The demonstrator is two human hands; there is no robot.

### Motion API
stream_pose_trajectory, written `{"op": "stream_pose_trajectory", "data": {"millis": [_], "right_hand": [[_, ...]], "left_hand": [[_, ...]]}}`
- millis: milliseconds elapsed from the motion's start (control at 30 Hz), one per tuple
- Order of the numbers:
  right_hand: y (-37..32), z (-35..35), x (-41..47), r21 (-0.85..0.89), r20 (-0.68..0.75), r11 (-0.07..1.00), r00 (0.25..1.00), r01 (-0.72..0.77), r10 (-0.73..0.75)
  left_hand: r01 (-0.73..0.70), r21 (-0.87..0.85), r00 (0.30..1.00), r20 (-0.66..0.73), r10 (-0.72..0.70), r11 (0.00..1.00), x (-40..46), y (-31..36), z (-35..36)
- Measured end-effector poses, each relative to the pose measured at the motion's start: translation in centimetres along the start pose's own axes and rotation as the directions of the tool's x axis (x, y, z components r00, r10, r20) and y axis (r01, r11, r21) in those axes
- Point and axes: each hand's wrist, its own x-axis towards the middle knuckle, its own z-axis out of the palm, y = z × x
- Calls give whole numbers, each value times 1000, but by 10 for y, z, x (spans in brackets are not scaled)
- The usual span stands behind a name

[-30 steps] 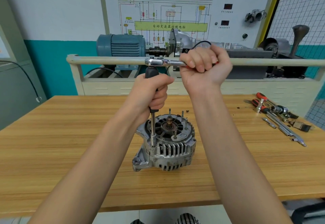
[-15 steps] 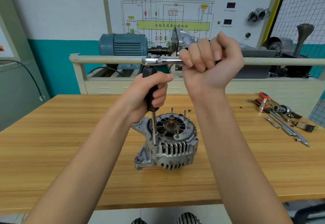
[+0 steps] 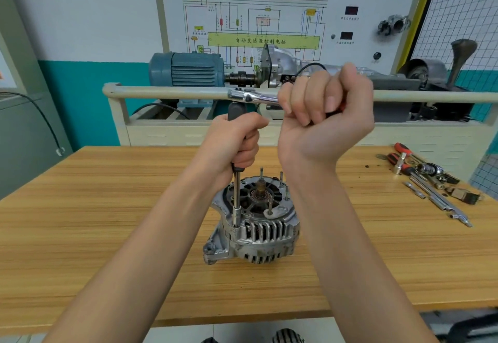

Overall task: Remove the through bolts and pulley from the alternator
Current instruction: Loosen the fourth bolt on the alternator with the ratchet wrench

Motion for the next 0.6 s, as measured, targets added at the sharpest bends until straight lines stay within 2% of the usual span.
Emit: {"op": "stream_pose_trajectory", "data": {"millis": [100, 200, 333, 433, 500, 600], "right_hand": [[3, 9, -13, -38, 99, 989, 985, 142, -138], [0, 8, -13, -14, 119, 994, 988, 106, -104], [-9, -2, 9, 37, -1, 991, 992, -129, 129], [-9, -12, 29, 231, -113, 911, 921, -341, 373], [-6, -18, 36, 348, -141, 853, 878, -388, 457], [-3, -19, 34, 342, -177, 873, 888, -348, 424]], "left_hand": [[-5, 8, 1000, 27, 5, 1000, -2, -1, -1], [45, -29, 981, 192, -39, 999, -3, 3, -11], [104, -99, 917, 395, -56, 990, 0, 8, -26], [170, -134, 864, 496, -82, 976, 1, 5, -25], [192, -135, 882, 458, -110, 972, 2, 2, -21], [171, -148, 941, 317, -117, 974, 1, 1, -17]]}}
